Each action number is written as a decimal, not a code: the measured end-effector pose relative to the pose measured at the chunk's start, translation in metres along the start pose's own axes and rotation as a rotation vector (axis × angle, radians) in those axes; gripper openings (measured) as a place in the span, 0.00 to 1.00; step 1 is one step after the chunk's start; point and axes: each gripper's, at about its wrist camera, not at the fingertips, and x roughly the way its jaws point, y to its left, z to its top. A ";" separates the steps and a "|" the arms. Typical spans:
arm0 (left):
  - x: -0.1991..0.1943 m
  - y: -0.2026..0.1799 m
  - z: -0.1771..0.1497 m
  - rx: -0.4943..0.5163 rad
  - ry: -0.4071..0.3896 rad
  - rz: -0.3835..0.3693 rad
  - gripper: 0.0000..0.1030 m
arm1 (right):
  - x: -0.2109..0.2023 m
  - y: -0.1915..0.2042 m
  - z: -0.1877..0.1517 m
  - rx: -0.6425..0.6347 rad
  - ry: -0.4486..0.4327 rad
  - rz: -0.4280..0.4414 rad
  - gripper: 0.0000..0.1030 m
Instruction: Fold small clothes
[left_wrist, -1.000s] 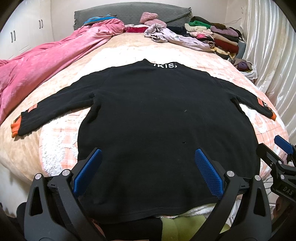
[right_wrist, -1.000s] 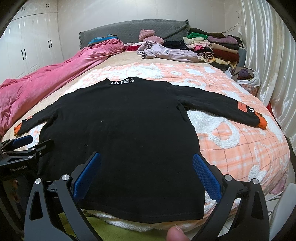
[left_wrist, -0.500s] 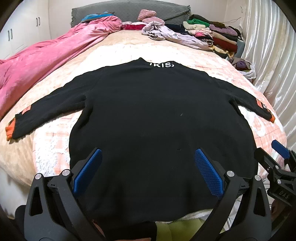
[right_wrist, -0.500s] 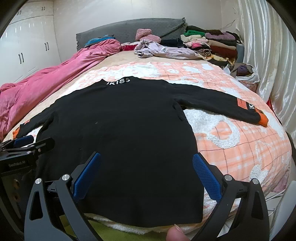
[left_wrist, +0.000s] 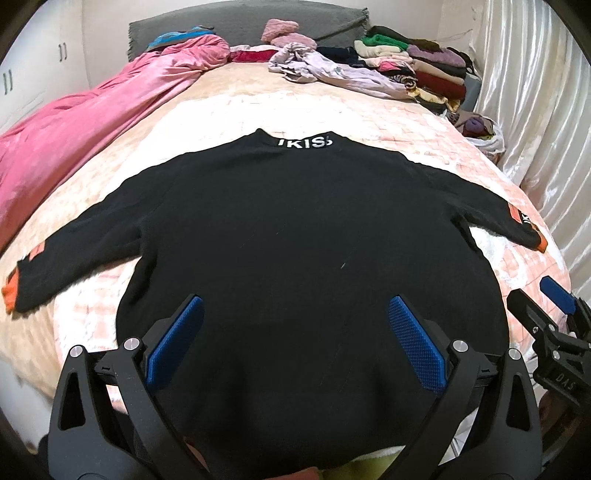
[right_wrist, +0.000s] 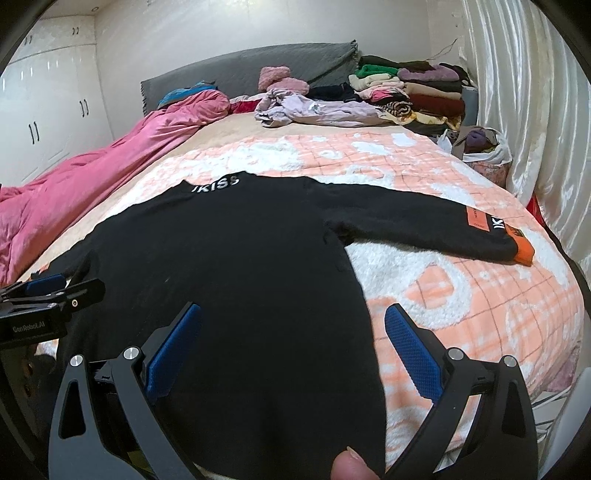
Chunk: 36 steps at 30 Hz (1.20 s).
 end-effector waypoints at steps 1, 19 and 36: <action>0.002 -0.002 0.003 0.002 0.002 -0.010 0.91 | 0.001 -0.003 0.002 0.003 -0.003 -0.005 0.96; 0.025 -0.018 0.047 0.011 -0.002 -0.048 0.91 | 0.013 -0.069 0.034 0.126 -0.073 -0.097 0.96; 0.055 -0.048 0.075 0.047 0.006 -0.086 0.91 | 0.028 -0.143 0.055 0.216 -0.092 -0.218 0.96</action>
